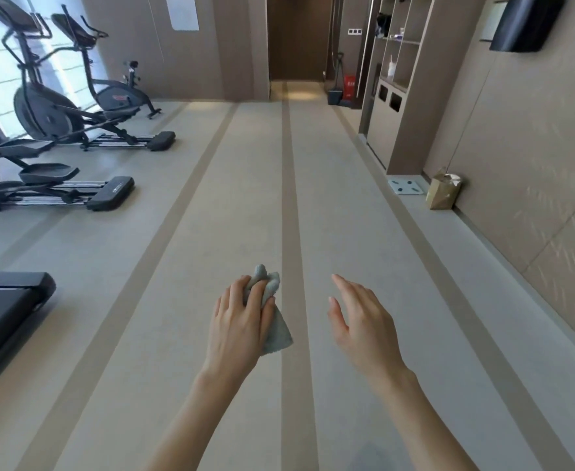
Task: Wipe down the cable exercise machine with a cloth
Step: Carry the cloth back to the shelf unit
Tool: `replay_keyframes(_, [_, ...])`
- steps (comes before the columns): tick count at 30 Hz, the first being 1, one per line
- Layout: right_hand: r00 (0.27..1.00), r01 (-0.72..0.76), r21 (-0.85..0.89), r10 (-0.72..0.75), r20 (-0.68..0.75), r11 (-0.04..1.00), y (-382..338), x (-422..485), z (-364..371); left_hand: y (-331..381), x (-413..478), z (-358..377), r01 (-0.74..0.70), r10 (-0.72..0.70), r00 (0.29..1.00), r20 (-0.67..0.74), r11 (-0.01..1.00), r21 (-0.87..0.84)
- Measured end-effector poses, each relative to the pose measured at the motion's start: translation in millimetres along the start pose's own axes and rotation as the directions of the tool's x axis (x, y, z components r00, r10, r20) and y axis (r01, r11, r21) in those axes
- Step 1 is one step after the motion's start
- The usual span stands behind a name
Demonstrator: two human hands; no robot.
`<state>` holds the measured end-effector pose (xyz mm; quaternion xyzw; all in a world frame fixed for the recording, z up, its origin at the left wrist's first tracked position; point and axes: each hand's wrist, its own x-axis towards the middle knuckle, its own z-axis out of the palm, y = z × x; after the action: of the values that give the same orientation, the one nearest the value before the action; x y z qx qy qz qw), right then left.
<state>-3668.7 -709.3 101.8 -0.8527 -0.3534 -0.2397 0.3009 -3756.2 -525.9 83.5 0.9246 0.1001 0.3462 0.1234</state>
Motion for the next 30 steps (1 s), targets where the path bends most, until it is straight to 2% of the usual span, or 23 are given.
replay_keyframes(8, [0.999,0.028,0.035,-0.028,0.015,0.999,80,176,98,-62,160,92,0.043,-0.043,0.999,-0.016,0.999,0.024])
replay_keyframes(15, [0.998,0.057,0.054,-0.058,0.012,0.997,153,309,201,-135,289,191,0.077,-0.078,0.996,0.046,0.997,0.025])
replay_keyframes(20, [0.999,0.038,0.035,-0.038,0.004,0.999,206,430,275,-201,404,273,0.052,-0.052,0.992,0.115,0.999,0.003])
replay_keyframes(23, [0.999,0.048,0.016,-0.048,-0.012,0.999,233,505,307,-234,475,315,-0.003,-0.007,0.979,0.202,0.999,0.049])
replay_keyframes(30, [0.999,0.034,0.002,-0.033,-0.026,0.999,292,635,387,-298,616,394,-0.005,-0.009,0.972,0.234,0.998,0.057])
